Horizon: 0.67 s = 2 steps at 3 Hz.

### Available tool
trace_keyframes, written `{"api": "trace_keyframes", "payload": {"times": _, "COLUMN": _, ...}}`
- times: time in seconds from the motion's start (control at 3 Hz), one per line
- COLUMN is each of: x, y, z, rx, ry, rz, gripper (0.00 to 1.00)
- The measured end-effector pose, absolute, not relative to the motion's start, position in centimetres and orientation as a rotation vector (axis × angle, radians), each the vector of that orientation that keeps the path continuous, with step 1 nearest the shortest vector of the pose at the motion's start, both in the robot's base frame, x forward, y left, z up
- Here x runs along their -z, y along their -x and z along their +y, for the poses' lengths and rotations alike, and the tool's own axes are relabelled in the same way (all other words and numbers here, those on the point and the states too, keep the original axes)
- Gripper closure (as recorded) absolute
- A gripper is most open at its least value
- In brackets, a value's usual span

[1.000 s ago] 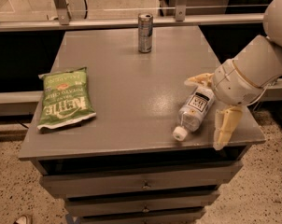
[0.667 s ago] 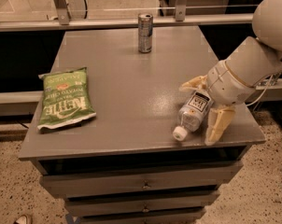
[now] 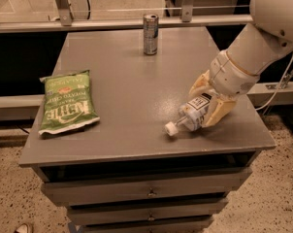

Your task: Move blue plastic bottle near redbull can

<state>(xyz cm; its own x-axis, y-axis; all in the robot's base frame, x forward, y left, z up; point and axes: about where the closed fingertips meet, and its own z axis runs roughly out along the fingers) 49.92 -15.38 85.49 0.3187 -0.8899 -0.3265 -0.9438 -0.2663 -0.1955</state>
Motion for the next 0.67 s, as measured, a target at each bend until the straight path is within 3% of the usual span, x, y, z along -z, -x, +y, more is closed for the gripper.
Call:
{"api": "trace_keyframes", "payload": {"times": 0.33, "x": -88.51, "y": -51.63, "z": -16.25, "rx": -0.114, "ry": 2.213, "rz": 1.642, "gripper": 0.95}}
{"api": "trace_keyframes", "payload": {"times": 0.67, "x": -89.1, "y": -51.92, "z": -16.27, "rx": -0.098, "ry": 2.205, "rz": 1.636, "gripper": 1.0}}
